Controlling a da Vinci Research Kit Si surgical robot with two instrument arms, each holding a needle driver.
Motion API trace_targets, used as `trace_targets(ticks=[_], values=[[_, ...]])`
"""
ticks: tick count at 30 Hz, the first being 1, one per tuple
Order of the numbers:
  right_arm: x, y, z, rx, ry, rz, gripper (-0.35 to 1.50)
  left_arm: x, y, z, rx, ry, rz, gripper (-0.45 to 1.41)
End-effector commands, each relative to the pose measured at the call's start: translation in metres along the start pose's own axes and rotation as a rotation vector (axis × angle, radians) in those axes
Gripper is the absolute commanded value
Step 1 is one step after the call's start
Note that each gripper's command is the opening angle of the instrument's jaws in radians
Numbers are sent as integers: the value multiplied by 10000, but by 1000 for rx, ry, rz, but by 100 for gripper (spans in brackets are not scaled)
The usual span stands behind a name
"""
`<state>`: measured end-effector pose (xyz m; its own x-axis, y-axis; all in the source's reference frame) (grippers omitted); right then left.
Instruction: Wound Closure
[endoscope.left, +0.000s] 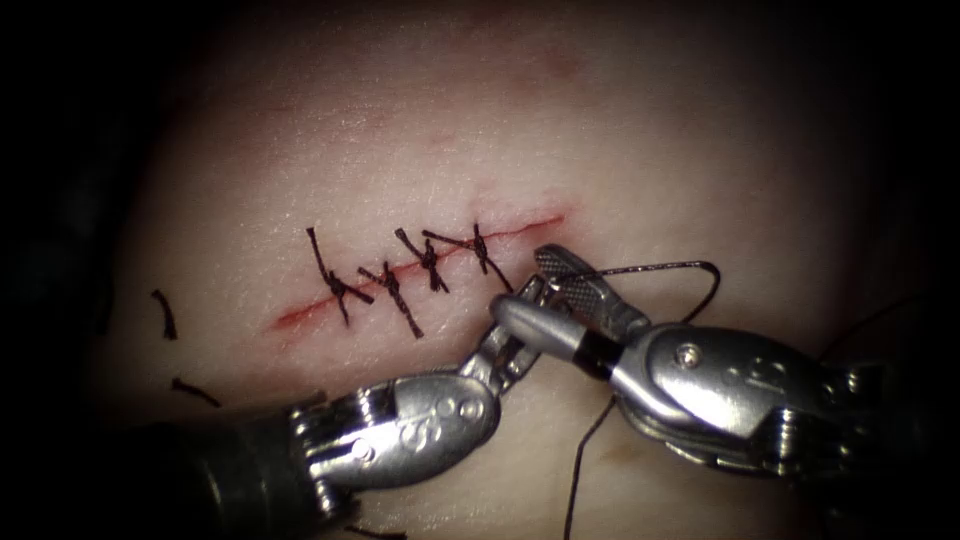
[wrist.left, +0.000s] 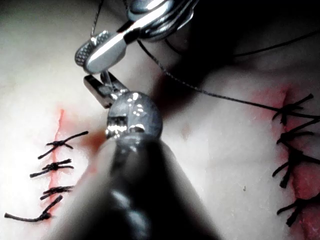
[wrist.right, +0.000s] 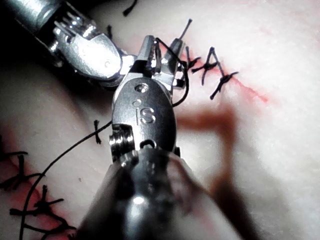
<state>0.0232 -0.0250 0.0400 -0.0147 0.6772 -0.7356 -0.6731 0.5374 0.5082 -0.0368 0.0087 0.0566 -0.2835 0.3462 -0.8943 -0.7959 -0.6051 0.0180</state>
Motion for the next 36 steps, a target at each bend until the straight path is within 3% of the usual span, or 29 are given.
trace_targets(ticks=[1,2,5,8,9,11,12,15,23,30,36], values=[[-6,-6,-2,-1,6,2,-35,-3,3,7,1,1,0,-45],[-6,-6,-4,-3,14,4,-35,-3,3,7,1,1,0,-45],[-3,-5,-9,-8,30,-33,-35,-3,3,7,-3,5,0,0],[-2,-1,-12,-8,32,-50,-35,-3,3,5,-19,20,1,27],[-2,0,-12,-9,32,-61,-35,-3,4,5,-30,32,-4,49],[-2,4,-12,-10,31,-85,-35,-2,5,4,-48,54,-76,76],[-2,8,-13,-4,30,-109,-35,0,7,1,-93,76,-137,95],[-1,14,-14,21,38,-144,-35,2,8,-2,-145,68,-176,100],[5,26,-17,174,49,-257,-35,15,10,-24,-416,-52,-309,101],[1,37,-13,312,4,-437,-35,34,0,-44,-613,-143,-372,101],[-1,42,-13,423,-44,-510,-35,53,-34,-54,-675,-297,-363,103]])
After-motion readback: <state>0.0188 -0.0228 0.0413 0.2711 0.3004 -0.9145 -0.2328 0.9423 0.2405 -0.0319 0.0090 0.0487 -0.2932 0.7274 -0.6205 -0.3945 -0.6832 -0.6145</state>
